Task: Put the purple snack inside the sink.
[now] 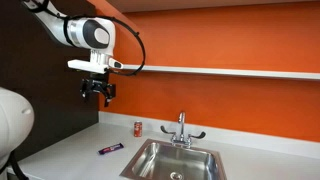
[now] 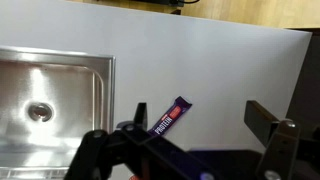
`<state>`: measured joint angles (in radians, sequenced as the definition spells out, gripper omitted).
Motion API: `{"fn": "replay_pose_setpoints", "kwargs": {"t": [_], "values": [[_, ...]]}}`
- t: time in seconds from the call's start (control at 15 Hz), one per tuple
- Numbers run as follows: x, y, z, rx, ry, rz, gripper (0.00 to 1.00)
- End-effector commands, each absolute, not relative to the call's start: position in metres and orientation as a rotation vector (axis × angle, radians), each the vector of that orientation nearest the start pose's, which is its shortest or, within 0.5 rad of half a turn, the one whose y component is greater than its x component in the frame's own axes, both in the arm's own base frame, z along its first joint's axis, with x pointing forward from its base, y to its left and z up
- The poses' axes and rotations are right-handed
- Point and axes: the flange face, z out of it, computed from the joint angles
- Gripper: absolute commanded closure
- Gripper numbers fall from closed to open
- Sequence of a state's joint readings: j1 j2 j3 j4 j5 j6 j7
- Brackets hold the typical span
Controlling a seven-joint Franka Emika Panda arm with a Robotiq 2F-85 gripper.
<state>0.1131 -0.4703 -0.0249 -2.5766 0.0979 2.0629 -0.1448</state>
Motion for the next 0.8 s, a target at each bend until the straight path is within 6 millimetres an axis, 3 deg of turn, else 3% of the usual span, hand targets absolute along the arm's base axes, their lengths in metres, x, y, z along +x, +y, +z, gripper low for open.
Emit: {"fn": "replay_pose_setpoints", "kwargs": {"t": [0.0,0.4,0.73], "values": [[0.384,0.039,0.417,-3.03,-0.285,0.063,0.0],[0.393,0.039,0.408,-3.032,-0.274,0.078,0.0],[0.421,0.041,0.367,-3.043,-0.199,0.126,0.0]]}}
